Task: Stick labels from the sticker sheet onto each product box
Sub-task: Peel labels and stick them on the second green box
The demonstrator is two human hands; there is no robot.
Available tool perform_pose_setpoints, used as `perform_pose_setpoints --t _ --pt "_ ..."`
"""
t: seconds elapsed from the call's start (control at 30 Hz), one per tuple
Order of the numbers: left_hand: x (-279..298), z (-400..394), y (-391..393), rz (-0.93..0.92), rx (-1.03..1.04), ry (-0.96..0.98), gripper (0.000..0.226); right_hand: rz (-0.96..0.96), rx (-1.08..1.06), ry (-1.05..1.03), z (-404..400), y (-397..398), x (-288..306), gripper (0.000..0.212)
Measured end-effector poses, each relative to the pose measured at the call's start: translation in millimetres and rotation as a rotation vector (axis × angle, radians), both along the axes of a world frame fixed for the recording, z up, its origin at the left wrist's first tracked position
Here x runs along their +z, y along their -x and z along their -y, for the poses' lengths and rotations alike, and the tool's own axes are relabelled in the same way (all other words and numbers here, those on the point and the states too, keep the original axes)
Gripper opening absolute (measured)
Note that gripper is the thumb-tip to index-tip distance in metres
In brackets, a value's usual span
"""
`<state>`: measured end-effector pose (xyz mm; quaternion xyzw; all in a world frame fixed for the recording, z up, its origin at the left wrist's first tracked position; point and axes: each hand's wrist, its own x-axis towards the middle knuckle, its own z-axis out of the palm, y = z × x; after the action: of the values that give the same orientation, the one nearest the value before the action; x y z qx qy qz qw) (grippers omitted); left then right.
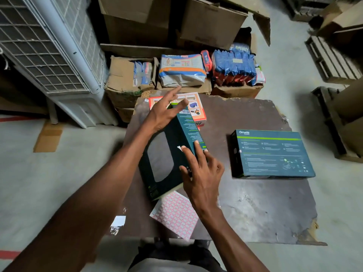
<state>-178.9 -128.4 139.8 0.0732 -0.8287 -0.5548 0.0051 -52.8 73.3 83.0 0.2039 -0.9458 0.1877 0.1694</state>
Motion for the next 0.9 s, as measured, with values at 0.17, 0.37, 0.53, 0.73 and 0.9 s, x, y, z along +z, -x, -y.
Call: perform_pose_setpoints --t 0.17,0.37,0.53,0.73,0.9 --pt "-10.7 25.8 7.0 0.070 -0.028 0.069 0.047 0.008 0.085 0.054 15.3 -16.0 9.2 0.067" --pt "-6.2 45.6 -11.8 0.018 0.012 -0.055 0.014 0.316 0.230 0.648 21.6 -32.1 50.7 0.043" --pt "-7.7 60.3 -33.4 0.008 0.043 -0.168 0.011 0.719 -0.024 1.157 33.3 -18.6 72.7 0.011" --pt "-3.7 61.9 -52.2 -0.001 0.142 -0.194 0.014 1.138 -0.130 1.342 48.1 5.7 65.8 0.015" --pt "0.2 44.9 -74.7 0.021 0.295 -0.132 0.056 1.208 -0.098 1.344 59.0 11.0 65.6 0.012"
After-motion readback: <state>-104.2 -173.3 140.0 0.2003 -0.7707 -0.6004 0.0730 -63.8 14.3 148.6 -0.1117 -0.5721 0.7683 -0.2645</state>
